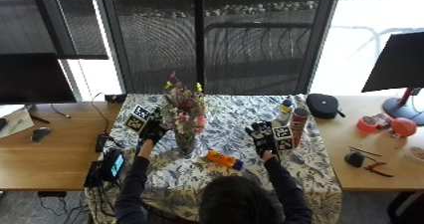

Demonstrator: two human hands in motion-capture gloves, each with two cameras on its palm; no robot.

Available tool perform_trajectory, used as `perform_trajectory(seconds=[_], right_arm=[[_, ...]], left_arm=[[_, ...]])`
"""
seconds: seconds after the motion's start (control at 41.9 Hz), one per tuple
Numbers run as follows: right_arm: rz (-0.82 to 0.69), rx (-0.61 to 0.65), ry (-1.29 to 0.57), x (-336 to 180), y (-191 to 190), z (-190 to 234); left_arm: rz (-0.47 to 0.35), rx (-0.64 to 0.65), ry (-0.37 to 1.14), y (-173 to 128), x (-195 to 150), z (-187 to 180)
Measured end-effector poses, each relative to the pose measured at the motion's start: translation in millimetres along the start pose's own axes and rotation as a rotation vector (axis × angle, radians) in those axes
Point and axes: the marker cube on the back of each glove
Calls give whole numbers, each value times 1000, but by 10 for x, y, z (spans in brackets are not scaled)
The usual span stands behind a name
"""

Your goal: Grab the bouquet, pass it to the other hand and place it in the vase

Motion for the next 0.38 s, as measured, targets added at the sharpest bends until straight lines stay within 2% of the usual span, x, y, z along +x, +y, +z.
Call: perform_trajectory(seconds=[0.024, 0.072, 0.143, 0.191, 0.31, 0.382], right_arm=[[-13, 15, 10, 45, -34, -22], [-64, -52, -73, 1, 25, -40], [-177, -203, -255, -123, 172, -66], [-231, -248, -315, -141, 201, -86], [-290, -250, -327, -135, 192, -107], [-369, -257, -341, -165, 209, -120]], left_arm=[[-45, 44, -24, -19, -18, -14], [-87, 101, -43, -2, -12, -70], [-95, 142, -30, 132, 88, -205], [-104, 159, -23, 218, 170, -281], [-125, 190, -2, 357, 323, -408], [-106, 227, -6, 200, 223, -480]])
